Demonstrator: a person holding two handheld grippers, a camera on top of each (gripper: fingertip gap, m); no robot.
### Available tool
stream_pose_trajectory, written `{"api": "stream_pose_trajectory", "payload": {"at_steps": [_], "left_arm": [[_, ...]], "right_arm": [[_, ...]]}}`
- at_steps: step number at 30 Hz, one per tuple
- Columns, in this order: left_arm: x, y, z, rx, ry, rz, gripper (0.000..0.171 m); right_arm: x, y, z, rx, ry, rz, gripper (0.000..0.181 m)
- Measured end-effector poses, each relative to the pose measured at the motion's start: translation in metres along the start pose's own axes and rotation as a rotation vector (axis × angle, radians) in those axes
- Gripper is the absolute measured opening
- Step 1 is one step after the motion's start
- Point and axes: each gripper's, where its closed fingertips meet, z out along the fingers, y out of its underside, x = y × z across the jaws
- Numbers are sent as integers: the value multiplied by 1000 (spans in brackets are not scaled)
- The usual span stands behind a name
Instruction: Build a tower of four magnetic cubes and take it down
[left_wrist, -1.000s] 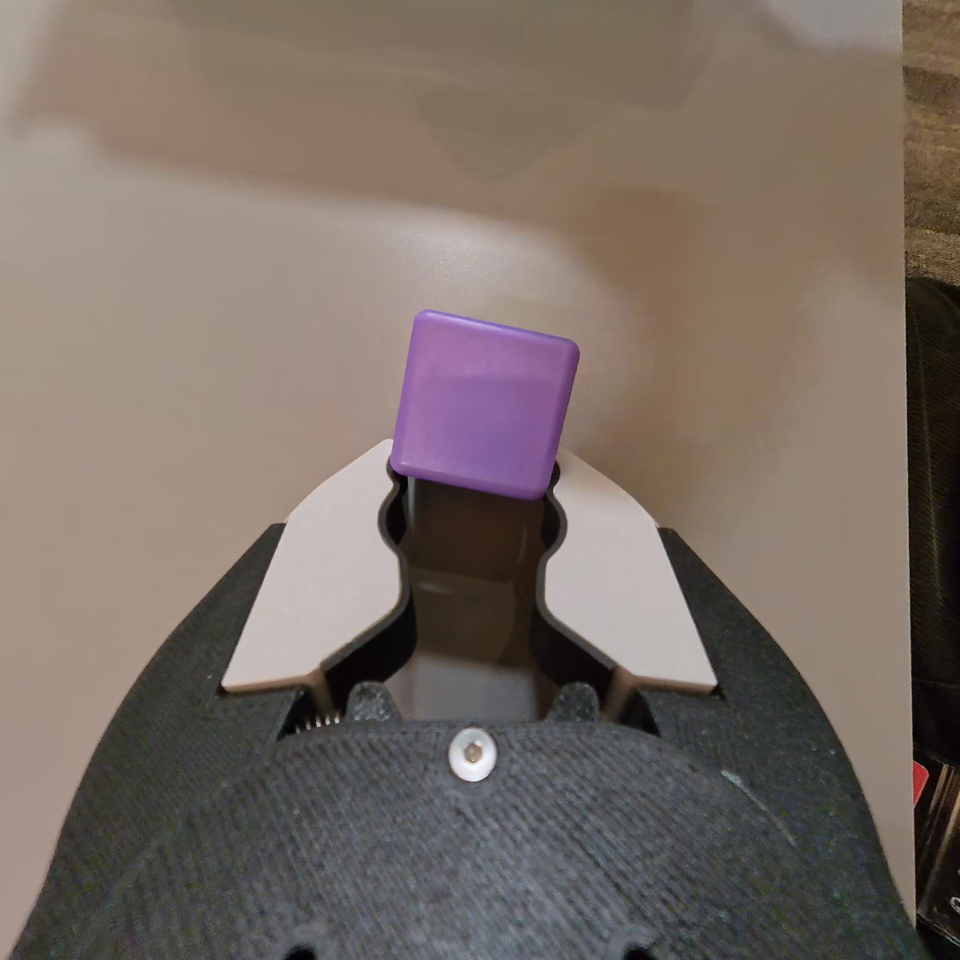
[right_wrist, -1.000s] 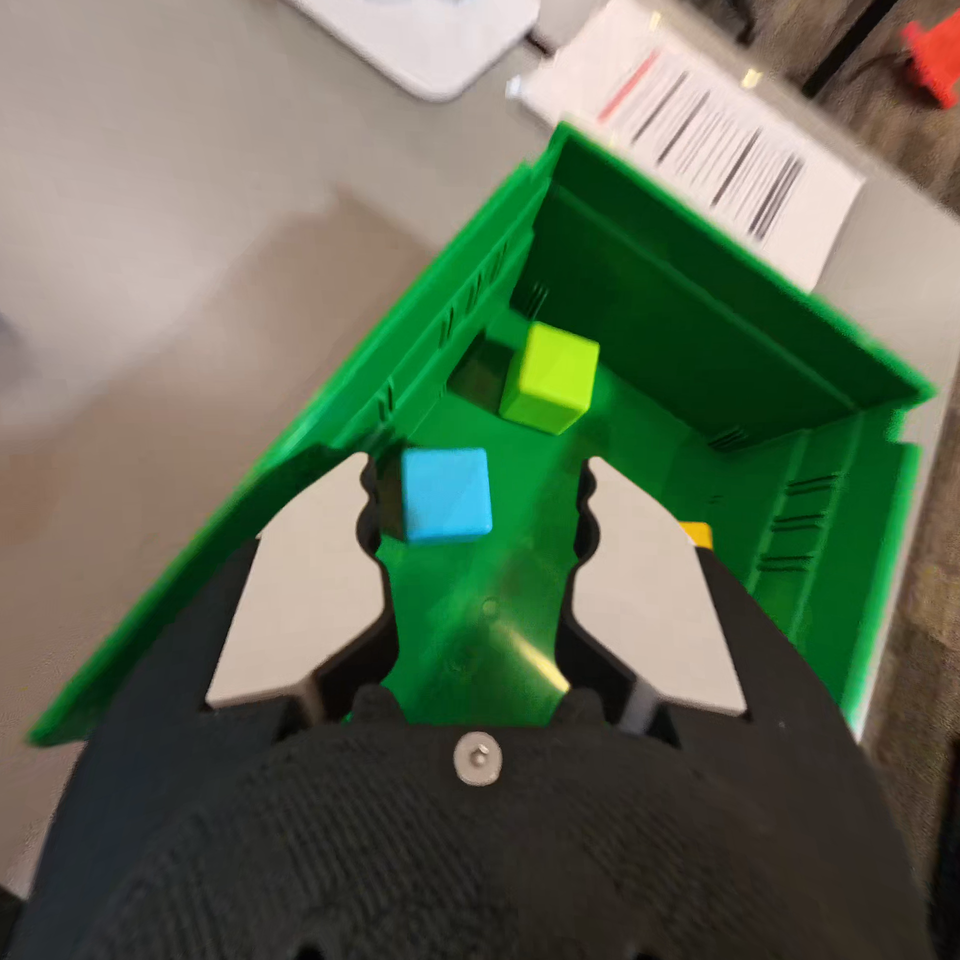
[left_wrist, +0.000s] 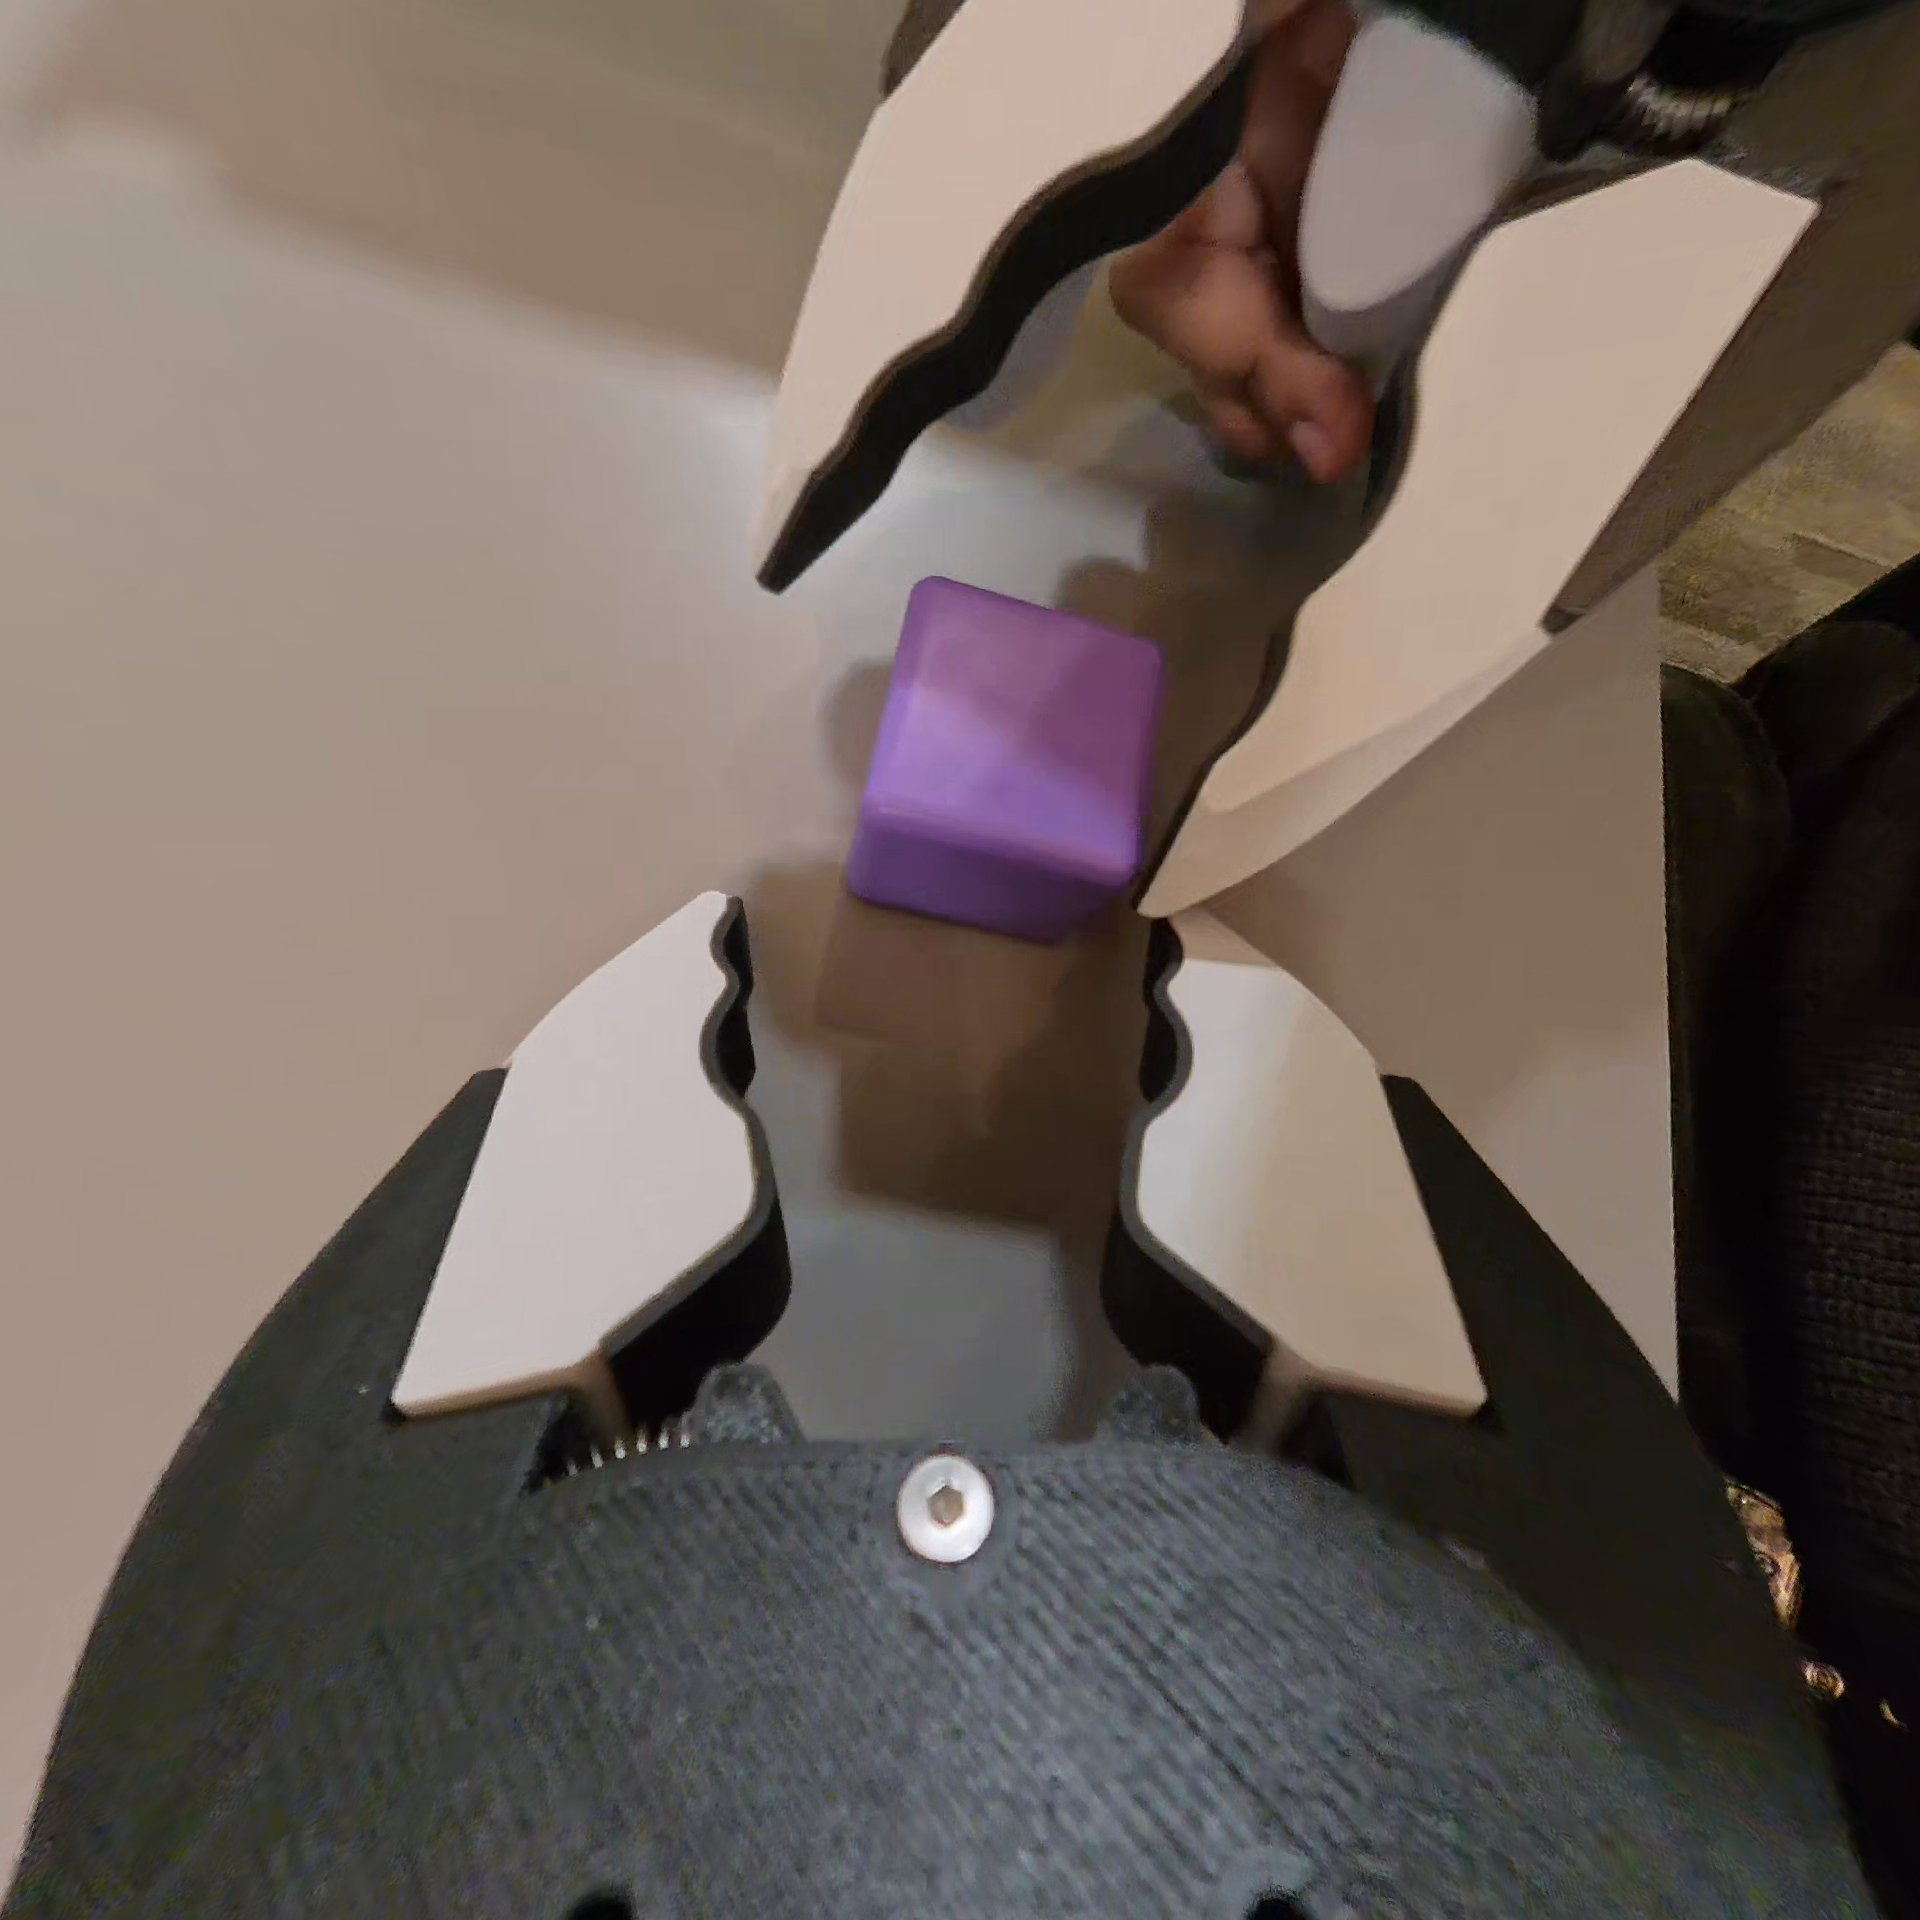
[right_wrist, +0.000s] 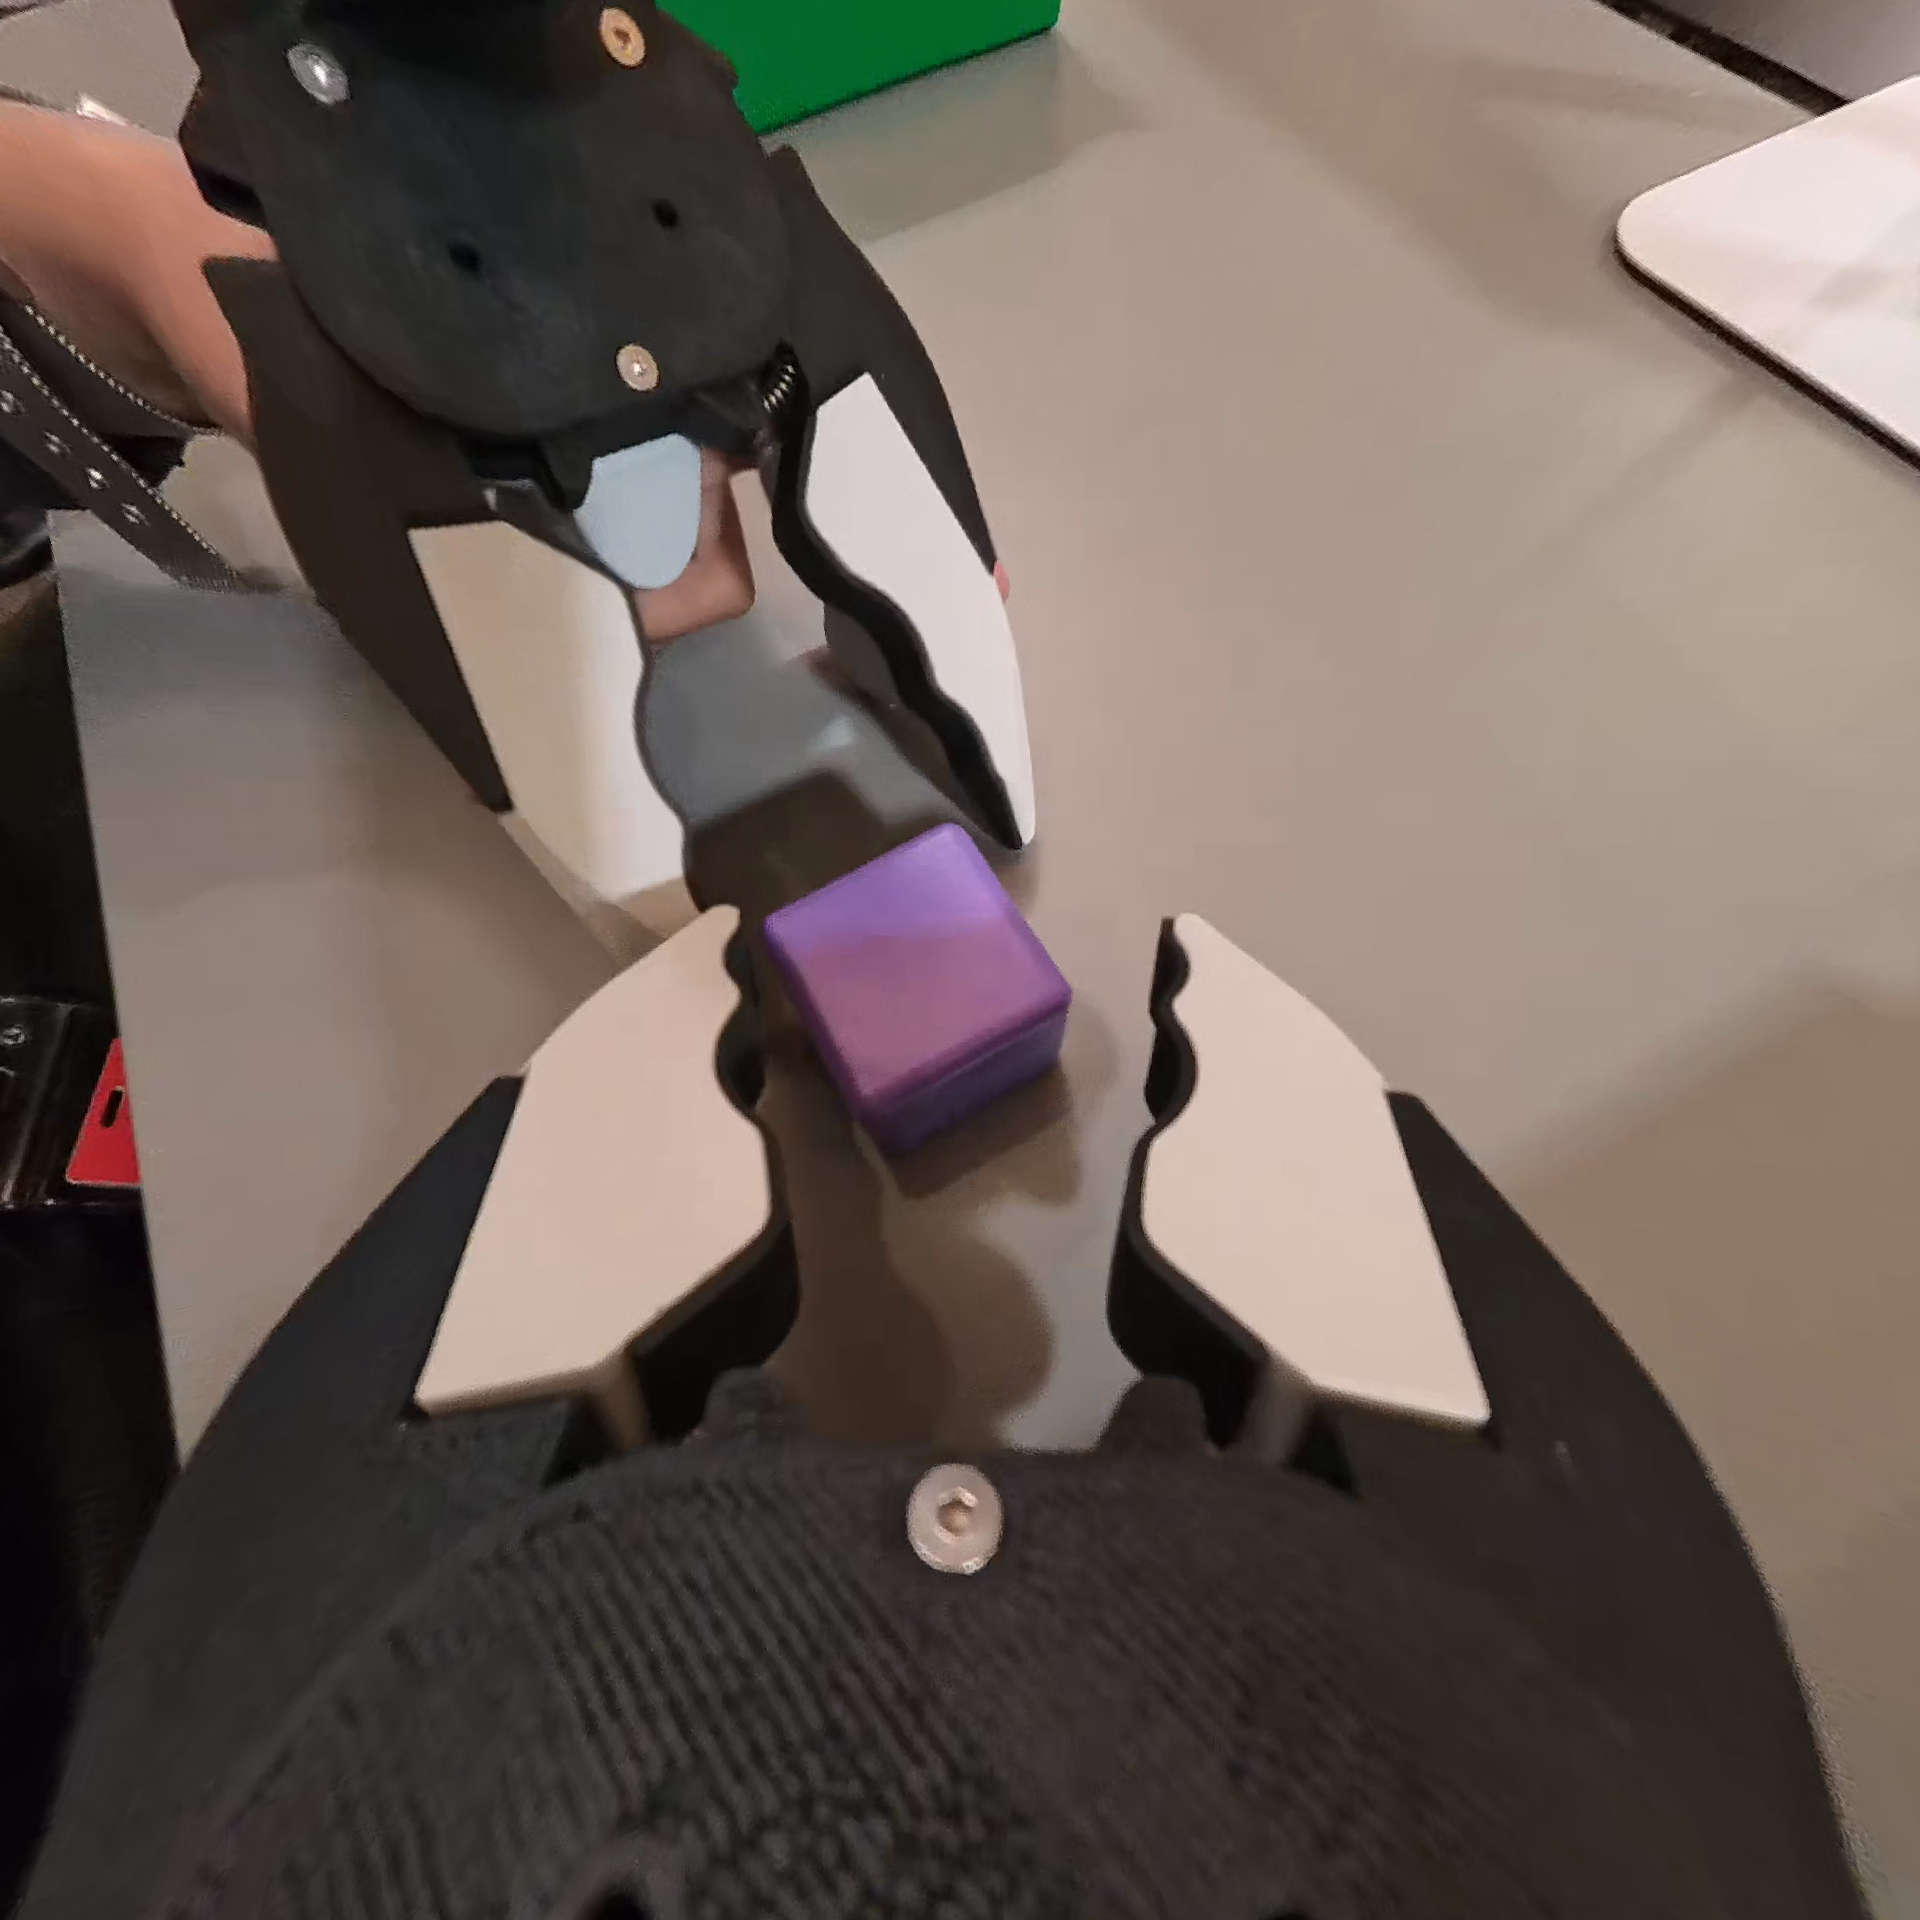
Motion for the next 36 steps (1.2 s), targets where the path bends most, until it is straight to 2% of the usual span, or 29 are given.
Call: {"api": "stream_pose_trajectory", "payload": {"at_steps": [4,6,8,11,15,17,19,21,24,26,28,31,34,36], "left_arm": [[11,2,1,-13,58,47,83],[14,3,1,-17,72,60,84],[13,3,1,-18,65,59,82],[12,3,1,-19,60,58,82],[11,3,2,-24,44,61,80],[10,4,2,-25,34,61,78],[10,4,2,-27,28,63,78],[10,4,2,-27,28,62,78],[10,3,2,-24,33,58,78],[9,3,2,-21,34,54,77],[8,2,2,-21,30,52,76],[8,2,3,-22,28,54,76],[8,1,4,-23,26,56,76],[7,1,4,-23,26,56,76]], "right_arm": [[-5,11,3,-44,-53,-32,70],[-6,11,2,-37,-33,-83,55],[-6,9,0,-35,-2,-143,52],[1,-18,-15,60,122,-232,50],[9,-83,-86,277,266,-217,50],[25,-97,-131,305,354,-170,50],[53,-93,-179,277,483,-125,49],[89,-62,-220,99,611,-66,49],[144,19,-275,-330,826,57,50],[156,70,-288,-515,825,175,50],[160,108,-284,-609,766,274,50],[164,149,-279,-746,724,345,50],[165,172,-278,-838,709,352,50],[164,178,-277,-846,690,356,50]]}}
